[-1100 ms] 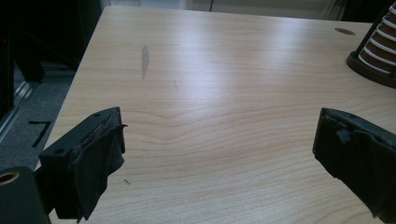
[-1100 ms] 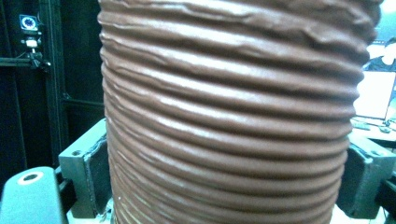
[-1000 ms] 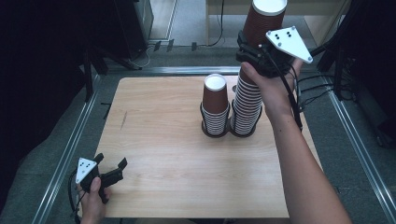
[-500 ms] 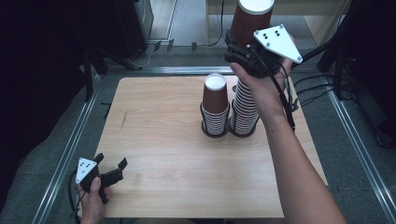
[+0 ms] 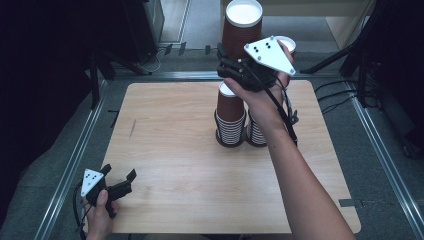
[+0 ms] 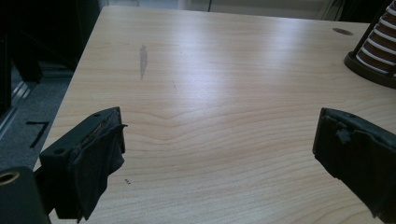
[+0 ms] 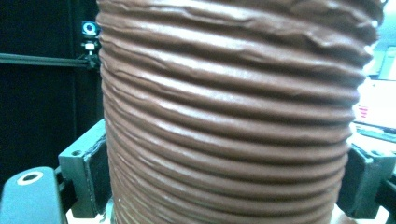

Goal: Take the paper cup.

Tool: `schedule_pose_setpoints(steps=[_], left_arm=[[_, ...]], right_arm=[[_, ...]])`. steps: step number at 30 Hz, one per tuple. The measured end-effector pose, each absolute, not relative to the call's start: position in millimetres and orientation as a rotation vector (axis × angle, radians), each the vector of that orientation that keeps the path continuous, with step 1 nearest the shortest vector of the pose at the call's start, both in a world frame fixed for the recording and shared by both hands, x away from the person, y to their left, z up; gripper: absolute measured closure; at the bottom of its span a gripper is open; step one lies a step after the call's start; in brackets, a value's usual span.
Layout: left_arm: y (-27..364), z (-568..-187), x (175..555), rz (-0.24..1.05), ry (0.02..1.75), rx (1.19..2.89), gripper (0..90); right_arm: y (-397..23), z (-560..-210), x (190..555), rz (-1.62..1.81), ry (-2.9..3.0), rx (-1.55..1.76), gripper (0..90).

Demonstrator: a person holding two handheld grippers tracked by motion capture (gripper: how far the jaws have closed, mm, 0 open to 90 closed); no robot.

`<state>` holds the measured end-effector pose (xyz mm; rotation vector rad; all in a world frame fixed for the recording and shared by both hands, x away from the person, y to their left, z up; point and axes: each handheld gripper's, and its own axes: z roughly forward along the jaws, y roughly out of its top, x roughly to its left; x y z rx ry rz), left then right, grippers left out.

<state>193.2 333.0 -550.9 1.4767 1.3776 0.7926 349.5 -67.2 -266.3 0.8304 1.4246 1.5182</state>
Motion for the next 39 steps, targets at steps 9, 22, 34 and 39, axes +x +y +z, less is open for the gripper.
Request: schedule_pose_setpoints(steps=[9, 22, 34, 39], left_arm=[[332.8, -550.9, 193.1, 0.791, 1.376, 1.478, 2.5], [332.4, -550.8, 193.2, 0.79, 1.377, 1.479, 2.6], [331.7, -550.3, 193.1, 0.797, 1.38, 1.486, 2.6], [329.6, -549.4, 193.0, 0.819, 1.381, 1.512, 2.5]], right_arm=[[-54.8, -283.5, 336.7, 1.54, 1.476, 0.802, 11.5], [-58.7, -298.7, 316.2, 1.555, 1.506, 0.799, 11.5], [-62.5, -317.9, 292.2, 1.544, 1.536, 0.767, 11.4], [-69.5, -331.9, 282.2, 1.536, 1.551, 0.778, 11.4]])
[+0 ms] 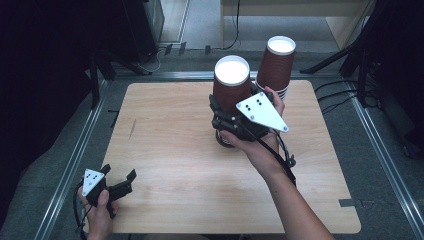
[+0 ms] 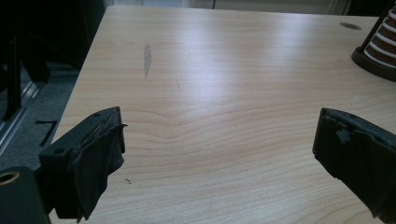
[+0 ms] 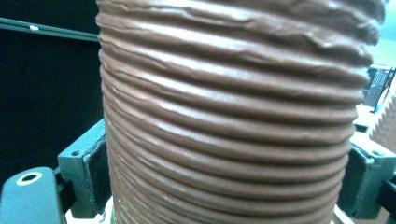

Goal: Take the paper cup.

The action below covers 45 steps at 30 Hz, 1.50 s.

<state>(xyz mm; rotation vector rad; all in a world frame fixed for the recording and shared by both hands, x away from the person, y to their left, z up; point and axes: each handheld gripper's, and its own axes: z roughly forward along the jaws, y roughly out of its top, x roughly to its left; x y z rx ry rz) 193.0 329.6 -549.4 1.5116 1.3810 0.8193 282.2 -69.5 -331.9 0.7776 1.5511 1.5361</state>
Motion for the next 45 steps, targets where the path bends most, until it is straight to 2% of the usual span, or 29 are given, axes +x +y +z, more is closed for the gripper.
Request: schedule_pose_setpoints(steps=[7, 12, 25, 30, 37, 45], left_arm=[[326.3, -546.1, 189.9, 0.888, 1.382, 1.516, 2.6], [328.6, -543.8, 193.8, 0.794, 1.387, 1.48, 2.5], [297.7, -520.5, 201.8, 0.725, 1.273, 1.497, 2.6], [283.4, -514.1, 207.2, 0.662, 1.179, 1.573, 2.6], [263.3, -510.7, 215.4, 0.663, 1.148, 1.666, 2.6], [235.7, -513.6, 231.7, 0.639, 1.133, 1.687, 2.7]], right_arm=[[-80.0, -349.2, 271.7, 1.522, 1.577, 0.786, 11.3], [-85.1, -363.8, 264.1, 1.512, 1.588, 0.795, 11.3], [-100.3, -403.7, 252.9, 1.461, 1.641, 0.833, 11.3], [-110.4, -416.1, 252.0, 1.451, 1.638, 0.861, 11.3], [-122.8, -436.0, 252.0, 1.41, 1.638, 0.903, 11.3], [-131.0, -455.0, 250.9, 1.361, 1.655, 0.917, 11.3]])
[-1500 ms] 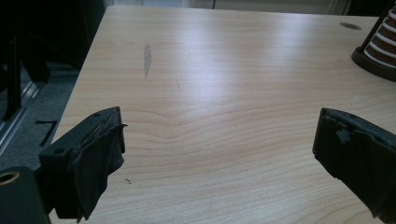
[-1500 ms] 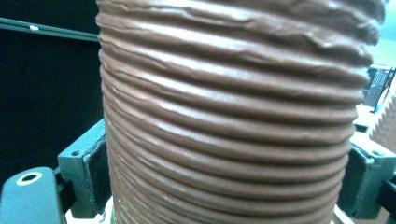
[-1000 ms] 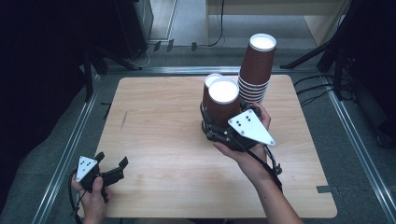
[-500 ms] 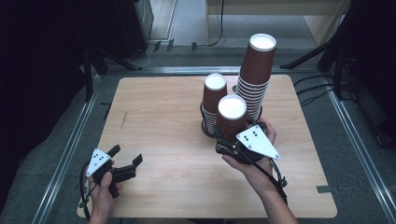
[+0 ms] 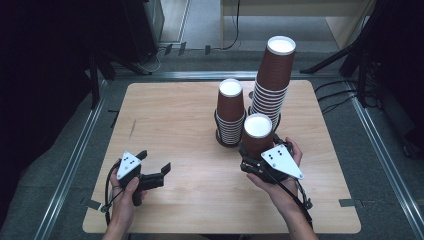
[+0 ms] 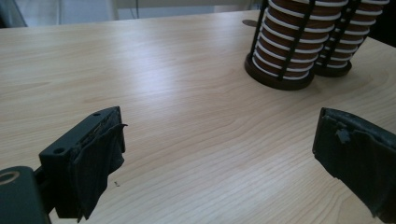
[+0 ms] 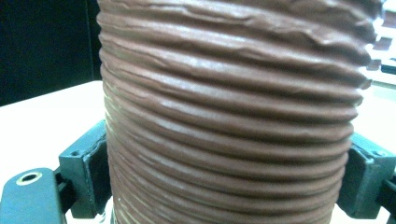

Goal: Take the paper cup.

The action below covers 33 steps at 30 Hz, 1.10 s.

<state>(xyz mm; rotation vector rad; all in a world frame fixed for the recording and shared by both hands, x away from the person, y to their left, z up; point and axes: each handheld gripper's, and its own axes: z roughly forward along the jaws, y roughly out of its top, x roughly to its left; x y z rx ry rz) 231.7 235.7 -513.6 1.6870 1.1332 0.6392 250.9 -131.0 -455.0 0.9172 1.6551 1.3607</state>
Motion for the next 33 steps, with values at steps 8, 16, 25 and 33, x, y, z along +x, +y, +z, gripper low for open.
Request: schedule_pose_setpoints(steps=[8, 16, 25, 33], left_arm=[[210.5, -507.9, 241.6, 0.567, 1.123, 1.652, 2.7], [200.1, -497.6, 237.5, 0.528, 1.021, 1.657, 2.6], [183.3, -486.8, 227.3, 0.495, 0.913, 1.663, 2.6], [174.1, -474.5, 219.5, 0.456, 0.848, 1.659, 2.6]], right_arm=[[-130.5, -467.2, 252.4, 1.327, 1.671, 0.924, 11.3], [-128.9, -476.9, 253.4, 1.266, 1.693, 0.893, 11.3], [-119.3, -489.3, 250.9, 1.183, 1.73, 0.819, 11.3], [-105.9, -501.3, 247.8, 1.057, 1.774, 0.704, 11.2]])
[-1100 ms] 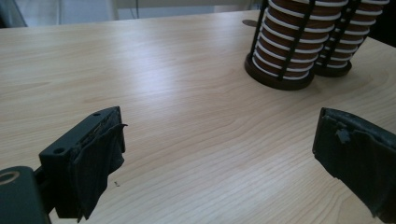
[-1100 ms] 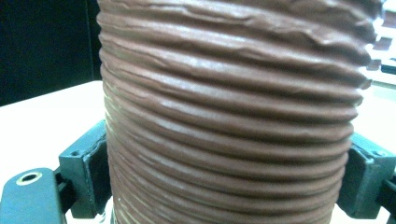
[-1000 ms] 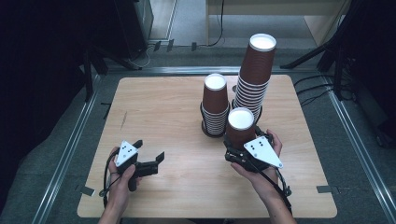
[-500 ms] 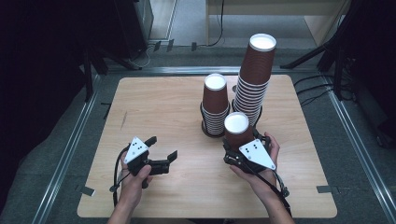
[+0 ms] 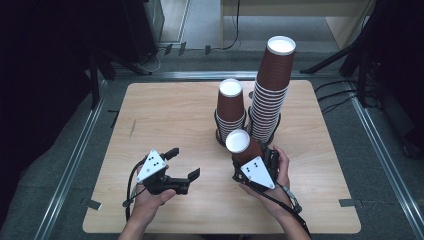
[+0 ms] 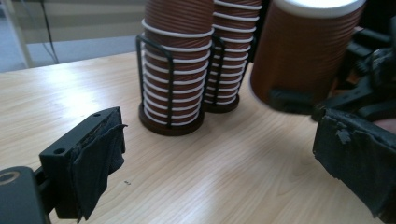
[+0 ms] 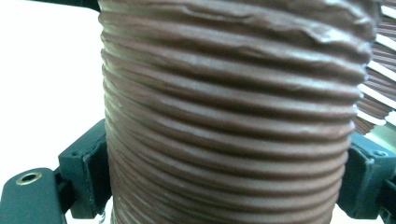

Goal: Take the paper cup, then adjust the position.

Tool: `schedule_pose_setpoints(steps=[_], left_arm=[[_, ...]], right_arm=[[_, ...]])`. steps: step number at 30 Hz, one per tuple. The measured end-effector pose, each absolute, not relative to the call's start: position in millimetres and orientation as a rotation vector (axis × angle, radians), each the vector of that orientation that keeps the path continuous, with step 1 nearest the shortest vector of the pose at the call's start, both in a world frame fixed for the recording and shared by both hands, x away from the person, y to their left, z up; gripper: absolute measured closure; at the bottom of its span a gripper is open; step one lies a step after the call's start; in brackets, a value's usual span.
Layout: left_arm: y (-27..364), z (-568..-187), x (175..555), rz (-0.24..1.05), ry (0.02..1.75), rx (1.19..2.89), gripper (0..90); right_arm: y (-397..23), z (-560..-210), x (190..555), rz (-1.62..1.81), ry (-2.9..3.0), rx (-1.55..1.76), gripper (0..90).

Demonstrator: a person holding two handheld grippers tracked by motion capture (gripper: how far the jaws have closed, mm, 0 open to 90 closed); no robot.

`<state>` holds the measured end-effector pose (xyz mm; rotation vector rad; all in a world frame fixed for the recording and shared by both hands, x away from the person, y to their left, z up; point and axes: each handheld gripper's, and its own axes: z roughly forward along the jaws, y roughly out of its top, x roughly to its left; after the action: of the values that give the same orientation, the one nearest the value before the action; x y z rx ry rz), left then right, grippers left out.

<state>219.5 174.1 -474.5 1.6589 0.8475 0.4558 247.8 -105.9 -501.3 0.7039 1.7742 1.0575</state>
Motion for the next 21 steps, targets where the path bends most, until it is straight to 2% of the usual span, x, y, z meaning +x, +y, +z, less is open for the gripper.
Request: schedule_pose_setpoints(steps=[21], left_arm=[[161.1, -470.2, 216.7, 0.398, 0.813, 1.677, 2.7]], right_arm=[[-90.3, -508.5, 243.2, 0.965, 1.783, 0.54, 10.9]])
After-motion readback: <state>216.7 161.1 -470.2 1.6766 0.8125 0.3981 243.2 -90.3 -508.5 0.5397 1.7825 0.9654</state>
